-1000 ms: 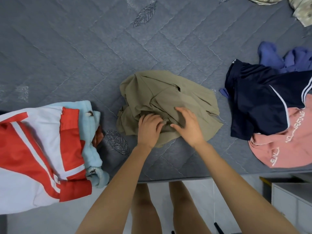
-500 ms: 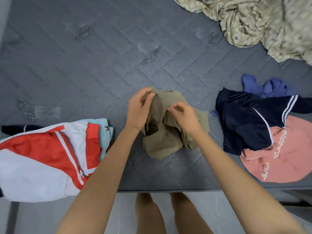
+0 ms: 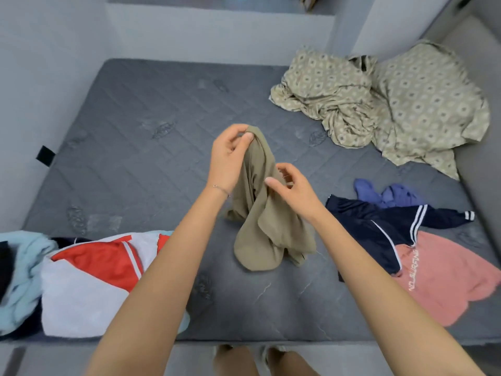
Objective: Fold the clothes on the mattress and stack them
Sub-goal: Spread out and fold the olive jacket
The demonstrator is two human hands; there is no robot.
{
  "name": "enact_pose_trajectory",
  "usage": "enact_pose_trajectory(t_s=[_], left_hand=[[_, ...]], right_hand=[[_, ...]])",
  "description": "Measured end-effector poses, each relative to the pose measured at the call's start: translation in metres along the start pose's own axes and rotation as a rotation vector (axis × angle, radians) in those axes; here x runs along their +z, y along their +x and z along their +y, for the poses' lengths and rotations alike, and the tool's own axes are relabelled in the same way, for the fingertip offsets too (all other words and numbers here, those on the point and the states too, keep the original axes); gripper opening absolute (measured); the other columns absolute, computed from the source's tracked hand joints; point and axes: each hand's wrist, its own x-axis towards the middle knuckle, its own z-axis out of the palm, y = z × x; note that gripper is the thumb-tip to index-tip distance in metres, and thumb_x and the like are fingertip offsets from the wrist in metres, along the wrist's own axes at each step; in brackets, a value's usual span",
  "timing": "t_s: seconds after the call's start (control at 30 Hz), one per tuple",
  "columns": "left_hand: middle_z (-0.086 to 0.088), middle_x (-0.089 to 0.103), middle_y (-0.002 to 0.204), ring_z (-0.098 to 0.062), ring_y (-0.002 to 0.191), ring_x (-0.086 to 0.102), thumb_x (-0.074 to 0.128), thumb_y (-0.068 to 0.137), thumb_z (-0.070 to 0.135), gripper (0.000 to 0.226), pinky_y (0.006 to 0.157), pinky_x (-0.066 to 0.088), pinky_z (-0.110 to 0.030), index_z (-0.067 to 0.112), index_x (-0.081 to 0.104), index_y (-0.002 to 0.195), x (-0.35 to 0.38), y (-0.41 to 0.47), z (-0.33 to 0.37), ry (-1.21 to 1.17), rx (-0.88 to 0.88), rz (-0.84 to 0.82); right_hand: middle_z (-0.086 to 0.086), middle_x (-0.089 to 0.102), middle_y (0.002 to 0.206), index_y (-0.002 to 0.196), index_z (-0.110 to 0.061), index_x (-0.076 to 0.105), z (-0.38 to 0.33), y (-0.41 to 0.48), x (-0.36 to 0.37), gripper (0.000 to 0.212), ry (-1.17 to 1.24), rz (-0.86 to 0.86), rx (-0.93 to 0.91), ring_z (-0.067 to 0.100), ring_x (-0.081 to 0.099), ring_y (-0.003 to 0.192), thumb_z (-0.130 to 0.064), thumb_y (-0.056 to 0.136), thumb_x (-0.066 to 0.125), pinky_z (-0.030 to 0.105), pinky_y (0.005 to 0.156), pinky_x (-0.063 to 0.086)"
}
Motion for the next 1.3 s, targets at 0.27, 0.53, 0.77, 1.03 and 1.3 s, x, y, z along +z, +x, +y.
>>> enact_pose_trajectory(t_s=[0.27,0.53,0.77,1.03,1.3], left_hand=[[0.004,0.064,0.093,0.008,0.078,0.058,0.053,0.097,0.007,0.010,0.076,0.045,-0.012,0.010,0.063,0.099,0.002,0.007,0.051,0.030,0.057,-0.025],[0.000,0.062,0.100,0.010,0.079,0.055,0.062,0.094,0.020,0.017,0.072,0.040,-0.003,0.007,0.060,0.105,-0.017,-0.047,-0.004,0.216,-0.182,0.109],[0.010,0.063,0.097,0.003,0.087,0.057,0.067,0.089,0.019,0.015,0.080,0.043,-0.011,0.018,0.060,0.102,0.005,-0.086,-0.029,0.261,-0.193,-0.307],[0.012,0.048,0.052,0.000,0.051,0.041,0.065,0.090,0.011,0.030,0.054,0.032,-0.012,0.021,0.052,0.064,-0.013,-0.067,-0.028,0.327,-0.238,-0.062],[0.003,0.051,0.058,-0.006,0.056,0.044,0.063,0.088,0.009,0.033,0.061,0.036,-0.027,0.019,0.050,0.060,-0.044,-0.045,-0.042,0.325,-0.384,0.221]], right_hand=[[0.008,0.071,0.092,0.094,-0.002,0.069,-0.041,-0.011,-0.025,0.016,-0.002,0.133,-0.018,0.013,0.065,0.087,-0.018,0.091,0.067,0.033,0.079,0.049],[0.006,0.073,0.084,0.086,-0.006,0.071,-0.065,-0.009,-0.043,0.012,0.160,0.294,0.067,0.014,0.066,0.080,-0.018,0.087,0.071,0.023,0.068,0.050],[0.009,0.072,0.091,0.102,0.000,0.070,-0.078,-0.008,-0.026,0.018,0.430,0.290,0.165,0.014,0.067,0.078,-0.008,0.086,0.073,0.025,0.071,0.056],[0.014,0.071,0.108,0.115,0.003,0.067,-0.055,-0.014,-0.050,0.033,0.446,0.126,0.363,0.021,0.069,0.089,-0.009,0.085,0.074,0.027,0.074,0.058],[0.022,0.068,0.111,0.113,0.010,0.066,-0.018,-0.025,-0.091,0.034,0.303,0.178,0.462,0.029,0.064,0.099,-0.008,0.085,0.073,0.045,0.098,0.050]])
